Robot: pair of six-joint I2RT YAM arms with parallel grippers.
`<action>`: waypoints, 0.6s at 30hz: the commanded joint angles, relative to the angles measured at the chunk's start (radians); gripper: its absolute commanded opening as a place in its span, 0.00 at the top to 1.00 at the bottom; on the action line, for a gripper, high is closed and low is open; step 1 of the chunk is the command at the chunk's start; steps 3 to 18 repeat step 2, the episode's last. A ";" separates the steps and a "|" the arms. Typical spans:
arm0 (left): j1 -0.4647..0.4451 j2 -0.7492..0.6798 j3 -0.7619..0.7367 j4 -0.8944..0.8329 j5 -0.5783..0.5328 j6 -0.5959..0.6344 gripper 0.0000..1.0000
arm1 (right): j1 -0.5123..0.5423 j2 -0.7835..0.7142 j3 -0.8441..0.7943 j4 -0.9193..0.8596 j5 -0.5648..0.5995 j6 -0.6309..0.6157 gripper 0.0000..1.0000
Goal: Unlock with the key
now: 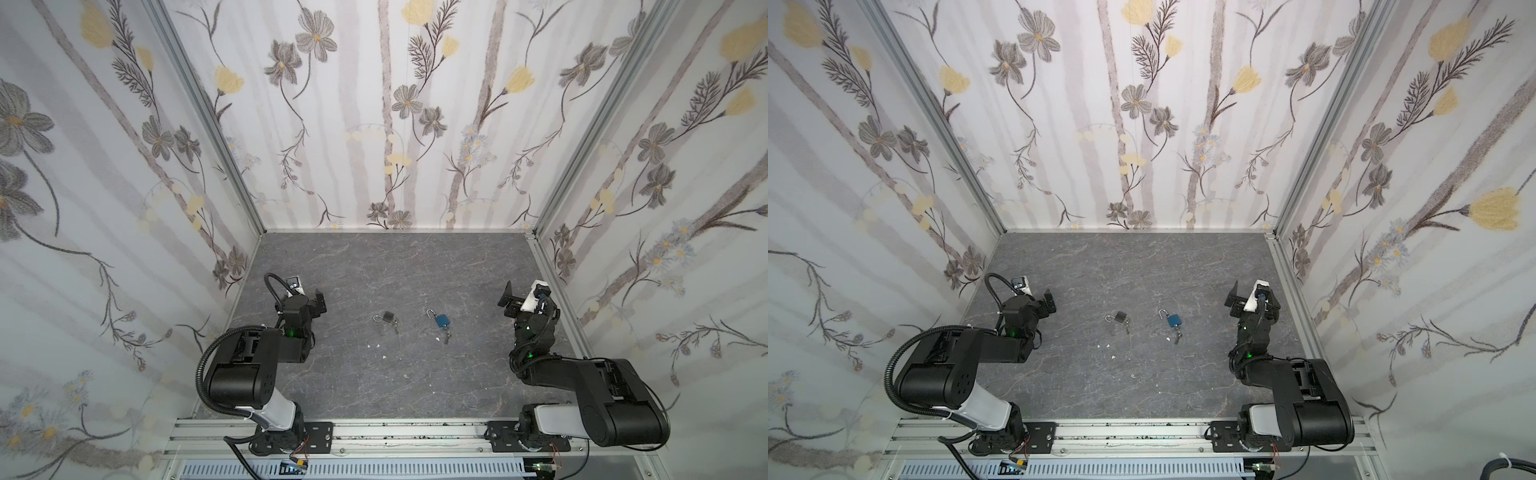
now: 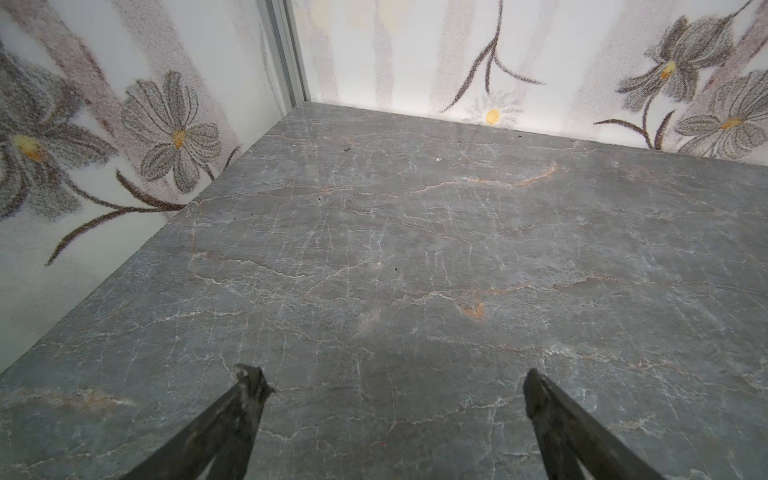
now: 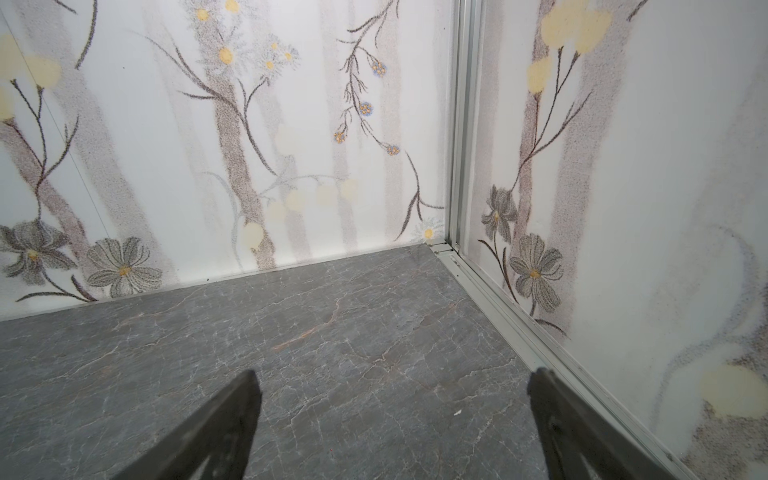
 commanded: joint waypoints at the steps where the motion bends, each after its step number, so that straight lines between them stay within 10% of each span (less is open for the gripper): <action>1: -0.003 0.000 -0.007 0.048 -0.021 0.016 0.00 | 0.002 -0.001 0.002 0.046 -0.006 -0.014 0.00; 18: -0.003 0.000 -0.007 0.048 -0.019 0.016 0.00 | 0.001 -0.003 0.002 0.045 -0.007 -0.016 0.00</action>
